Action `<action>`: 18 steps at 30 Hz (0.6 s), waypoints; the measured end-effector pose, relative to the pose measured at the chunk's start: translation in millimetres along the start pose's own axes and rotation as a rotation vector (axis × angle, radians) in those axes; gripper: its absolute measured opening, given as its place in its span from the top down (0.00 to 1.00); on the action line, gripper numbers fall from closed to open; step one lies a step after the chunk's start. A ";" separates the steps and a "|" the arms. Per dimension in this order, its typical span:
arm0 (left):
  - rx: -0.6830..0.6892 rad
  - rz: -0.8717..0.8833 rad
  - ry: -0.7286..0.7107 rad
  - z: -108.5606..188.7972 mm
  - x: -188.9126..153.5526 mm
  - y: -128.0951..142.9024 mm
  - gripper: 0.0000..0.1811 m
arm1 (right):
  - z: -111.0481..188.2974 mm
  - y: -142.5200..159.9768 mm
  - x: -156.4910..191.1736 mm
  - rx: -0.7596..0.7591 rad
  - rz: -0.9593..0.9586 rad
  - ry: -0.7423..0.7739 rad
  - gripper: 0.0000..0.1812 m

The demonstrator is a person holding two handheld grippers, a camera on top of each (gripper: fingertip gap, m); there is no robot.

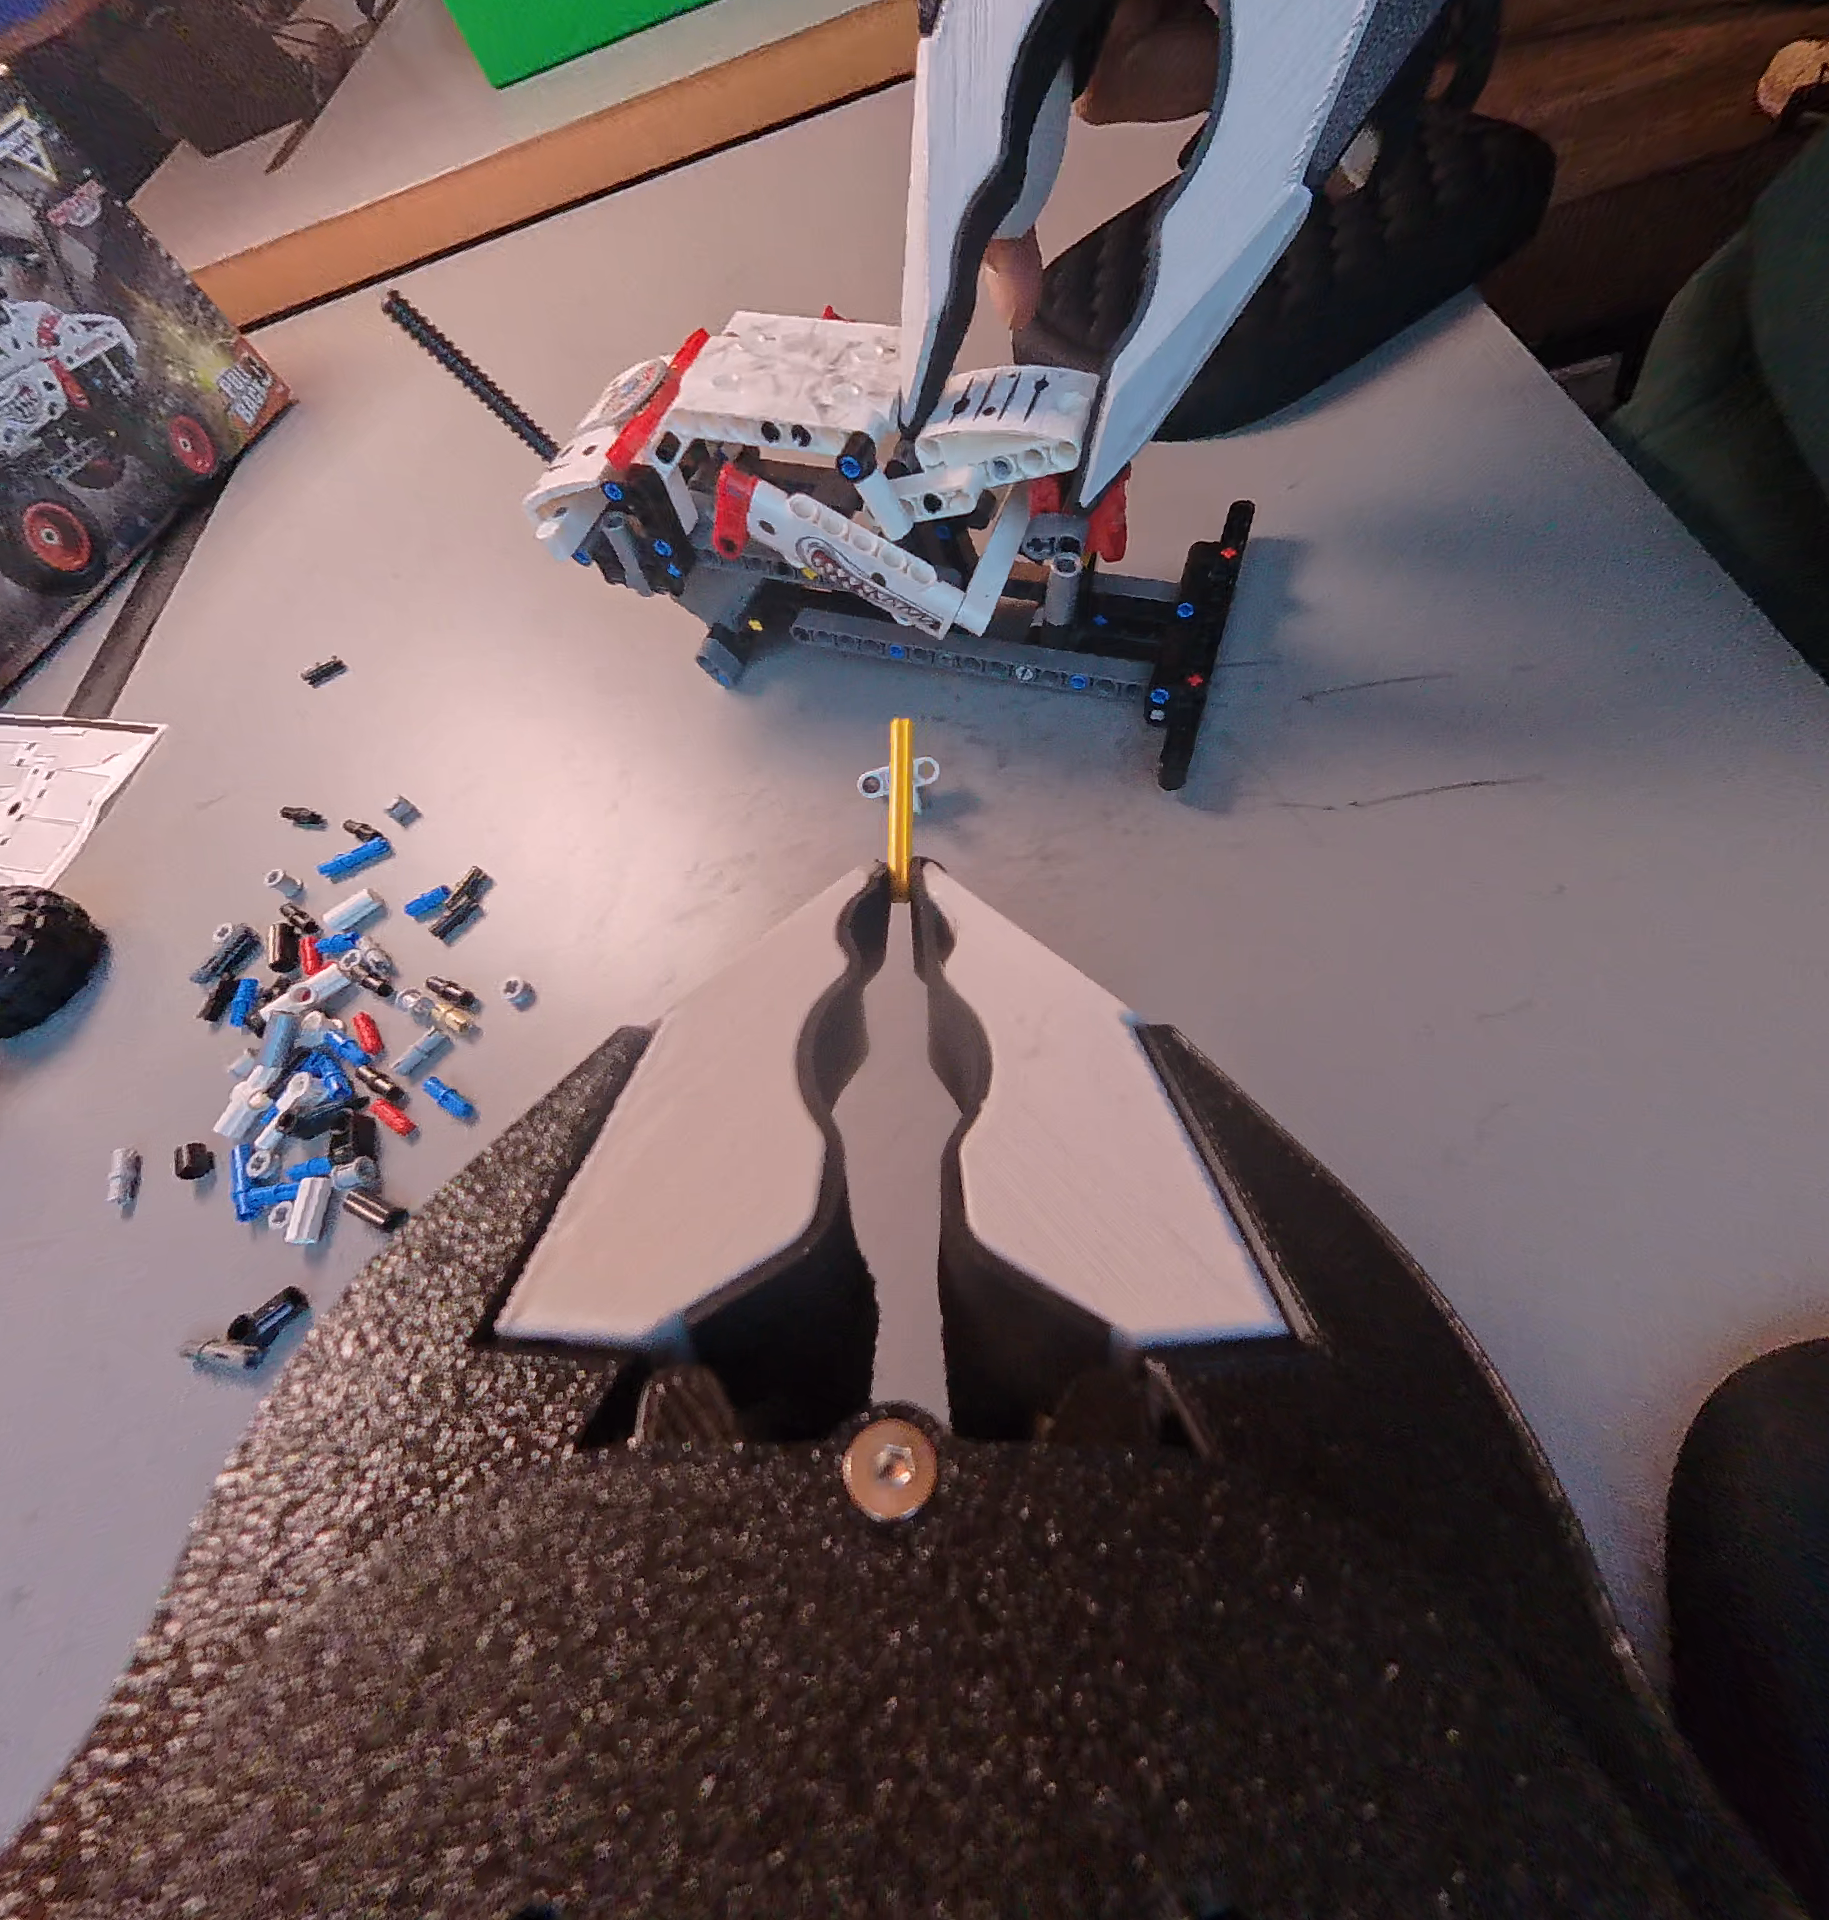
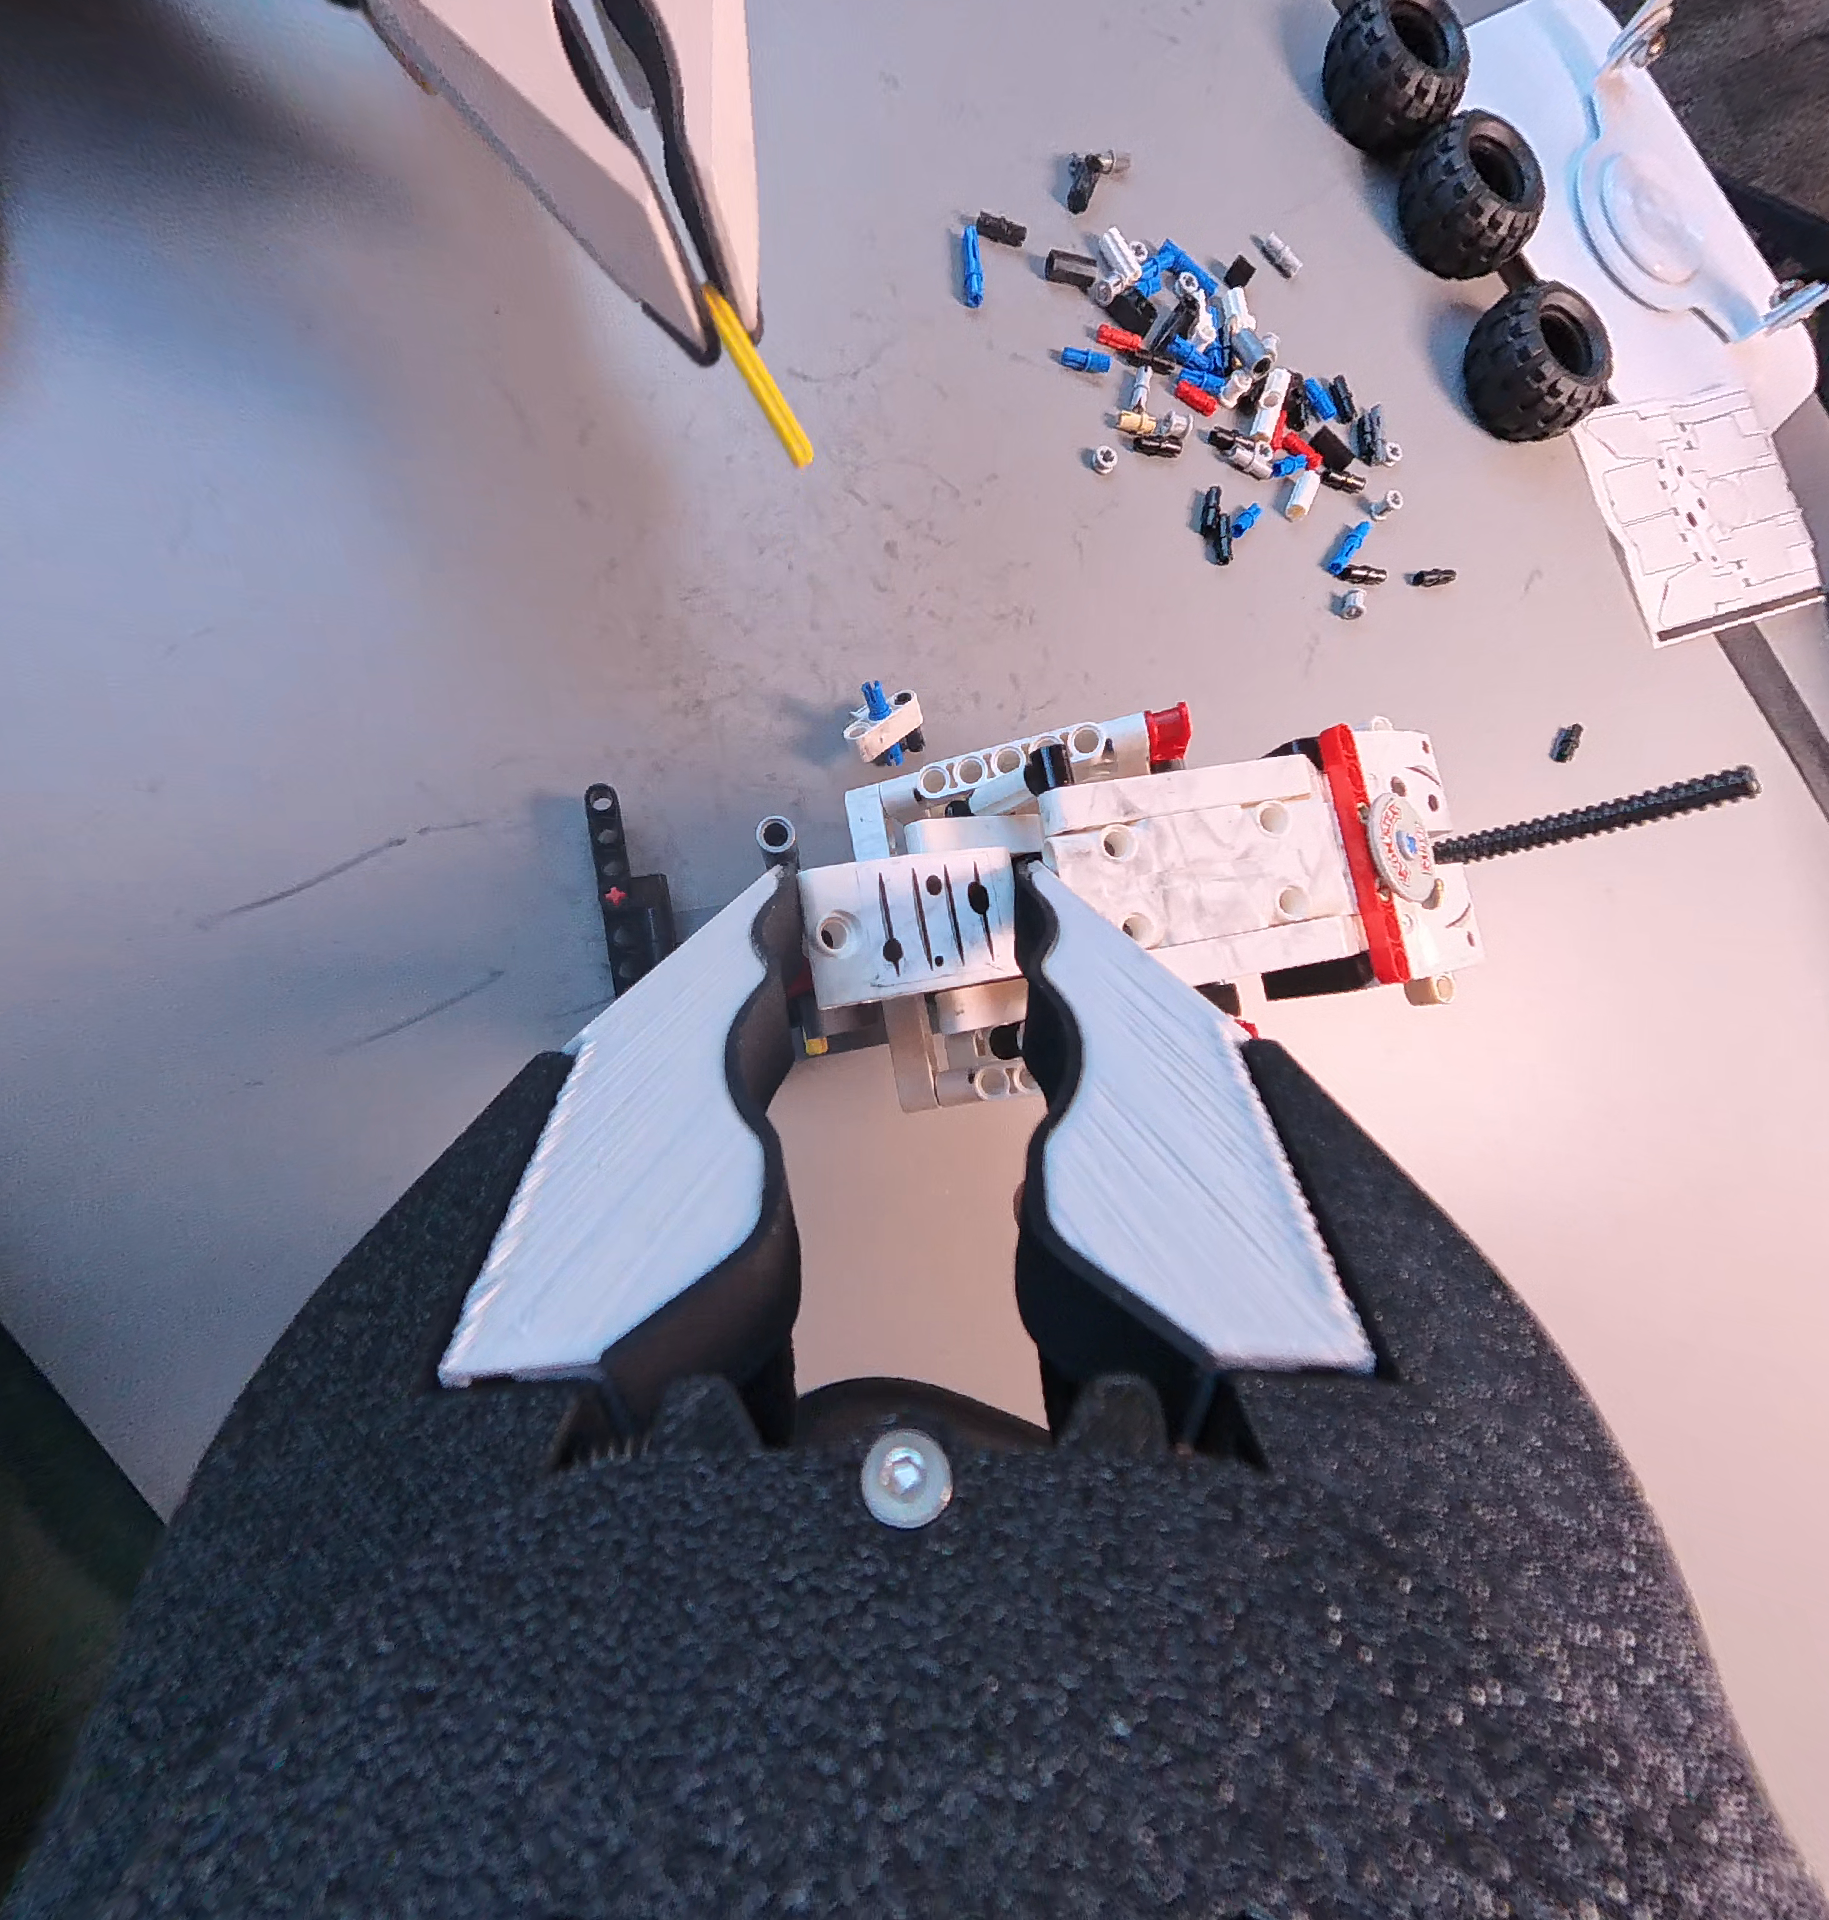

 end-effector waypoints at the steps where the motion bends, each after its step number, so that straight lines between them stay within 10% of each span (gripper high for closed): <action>1: -0.006 0.008 -0.007 1.4 1.8 -0.4 0.98 | 0.2 0.0 0.1 0.002 0.002 0.002 0.77; 18: 0.191 0.259 -0.424 -43.4 113.7 19.9 0.98 | 34.0 25.2 -1.5 -0.359 -0.064 -0.048 0.65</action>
Point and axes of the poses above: each gripper's, where its closed fingertips meet, z back along the fingers, y out of its underside, x = y × z across the jaws, the point moved 10 cm from there along z, back along the fingers, and after that the axes turned 3 degrees about x, right-handed, at the moved point
